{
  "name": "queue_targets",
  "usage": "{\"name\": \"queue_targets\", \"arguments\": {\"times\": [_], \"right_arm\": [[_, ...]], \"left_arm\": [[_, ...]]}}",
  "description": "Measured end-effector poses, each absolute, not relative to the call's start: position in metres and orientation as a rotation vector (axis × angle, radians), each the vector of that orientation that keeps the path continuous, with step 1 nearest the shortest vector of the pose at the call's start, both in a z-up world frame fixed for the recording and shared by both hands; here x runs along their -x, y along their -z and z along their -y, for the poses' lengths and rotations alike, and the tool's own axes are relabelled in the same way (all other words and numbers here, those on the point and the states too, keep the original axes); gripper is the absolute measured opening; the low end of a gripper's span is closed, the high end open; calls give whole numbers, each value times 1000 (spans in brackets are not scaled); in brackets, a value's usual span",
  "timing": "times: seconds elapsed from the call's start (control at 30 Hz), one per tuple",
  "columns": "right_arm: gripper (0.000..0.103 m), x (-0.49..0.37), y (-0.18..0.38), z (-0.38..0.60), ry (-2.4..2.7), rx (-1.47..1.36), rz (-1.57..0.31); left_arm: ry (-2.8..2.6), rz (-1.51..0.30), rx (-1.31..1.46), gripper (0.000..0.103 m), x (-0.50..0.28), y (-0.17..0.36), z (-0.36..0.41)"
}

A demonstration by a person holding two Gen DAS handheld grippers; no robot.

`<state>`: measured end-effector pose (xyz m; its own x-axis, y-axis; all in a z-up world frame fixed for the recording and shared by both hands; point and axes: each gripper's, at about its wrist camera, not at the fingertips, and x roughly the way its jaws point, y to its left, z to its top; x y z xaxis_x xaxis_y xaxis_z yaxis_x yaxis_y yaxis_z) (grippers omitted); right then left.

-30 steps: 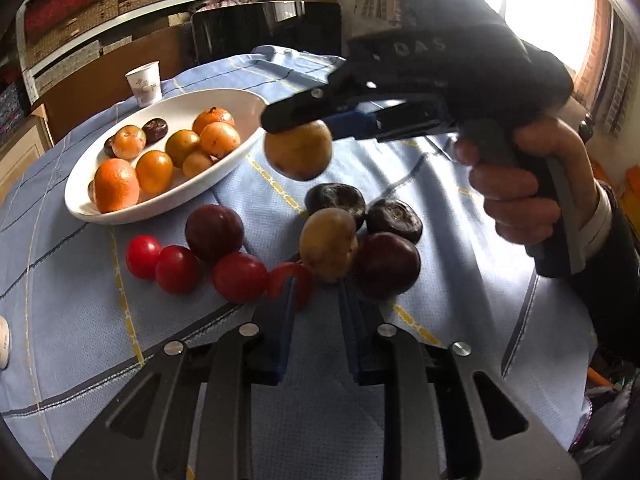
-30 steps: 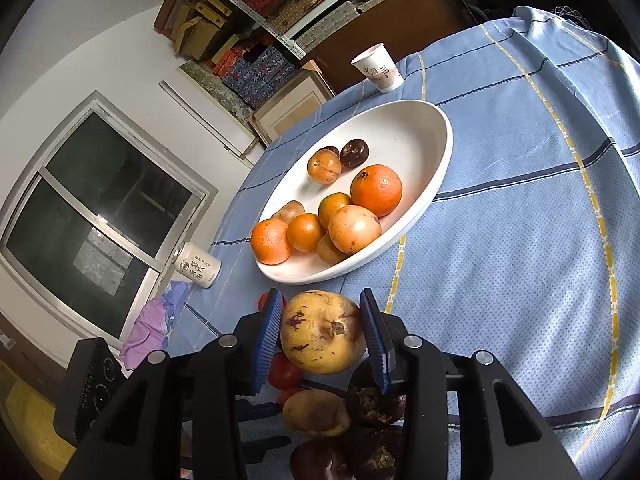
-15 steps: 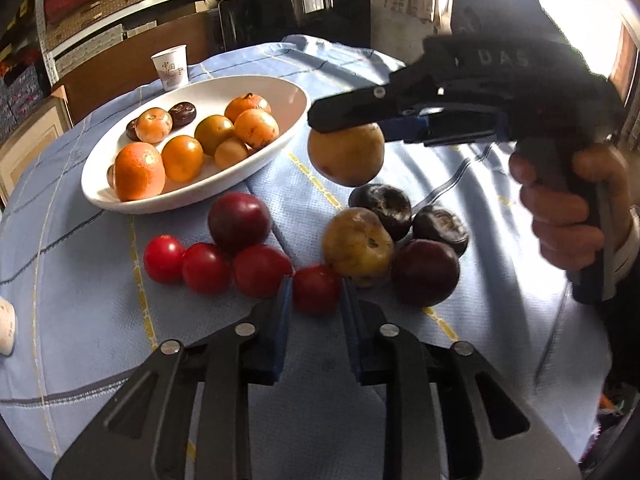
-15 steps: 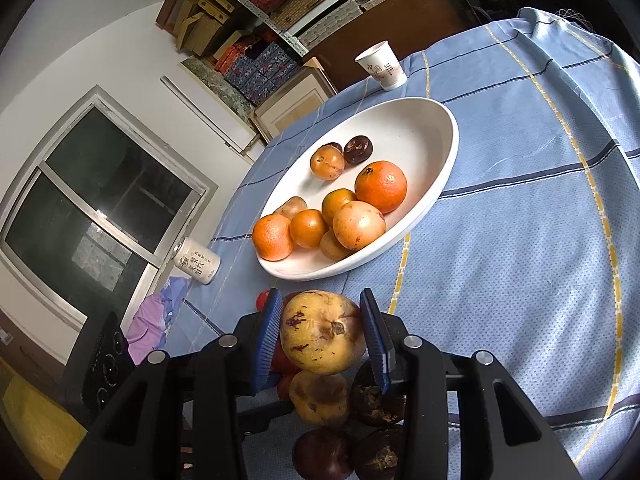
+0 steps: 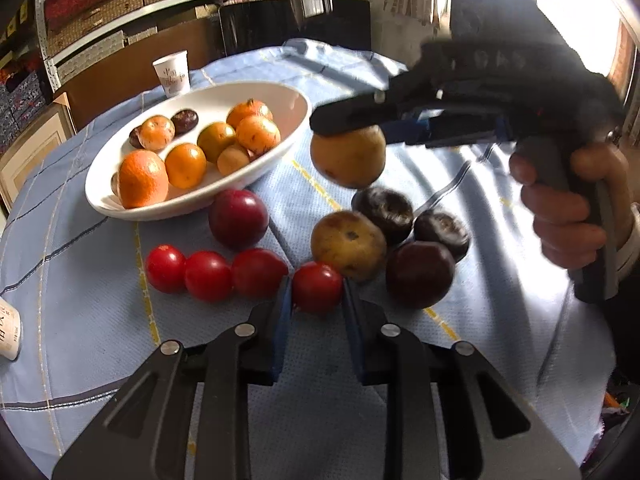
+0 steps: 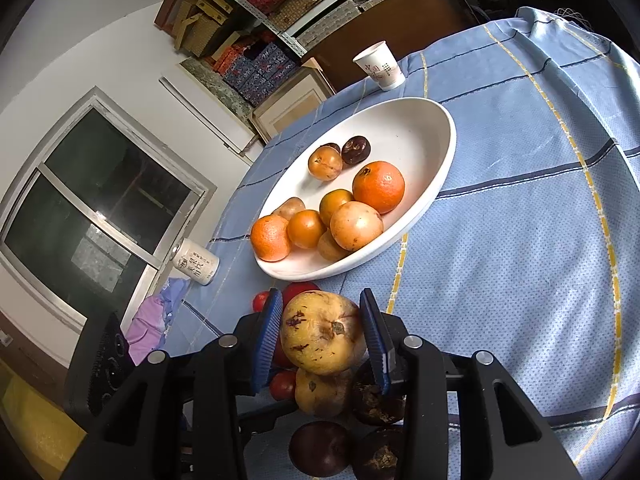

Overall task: Organize fruits
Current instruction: 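Carry the tomato and pale yellow fruit onto the white plate and open both tools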

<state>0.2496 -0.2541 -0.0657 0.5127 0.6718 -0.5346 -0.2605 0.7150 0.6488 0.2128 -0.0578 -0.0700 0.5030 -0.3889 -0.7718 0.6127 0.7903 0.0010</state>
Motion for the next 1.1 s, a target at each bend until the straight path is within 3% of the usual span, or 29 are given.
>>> {"name": "queue_targets", "arguments": {"times": [0.37, 0.77, 0.83, 0.87, 0.9, 1.1], "right_arm": [[40, -254, 58, 262, -659, -619, -818], [40, -320, 41, 252, -651, -621, -747], [45, -325, 38, 248, -634, -580, -716], [51, -323, 36, 246, -629, -560, -698], [66, -320, 33, 246, -632, -552, -684], [70, -276, 11, 251, -624, -429, -574]], "left_arm": [[616, -750, -43, 24, -227, 32, 23], [413, -735, 89, 26, -339, 4, 21], [341, -753, 109, 59, -345, 7, 20], [313, -755, 126, 88, -342, 7, 17], [297, -726, 140, 95, -334, 4, 11], [170, -643, 127, 99, -295, 1, -14]]}}
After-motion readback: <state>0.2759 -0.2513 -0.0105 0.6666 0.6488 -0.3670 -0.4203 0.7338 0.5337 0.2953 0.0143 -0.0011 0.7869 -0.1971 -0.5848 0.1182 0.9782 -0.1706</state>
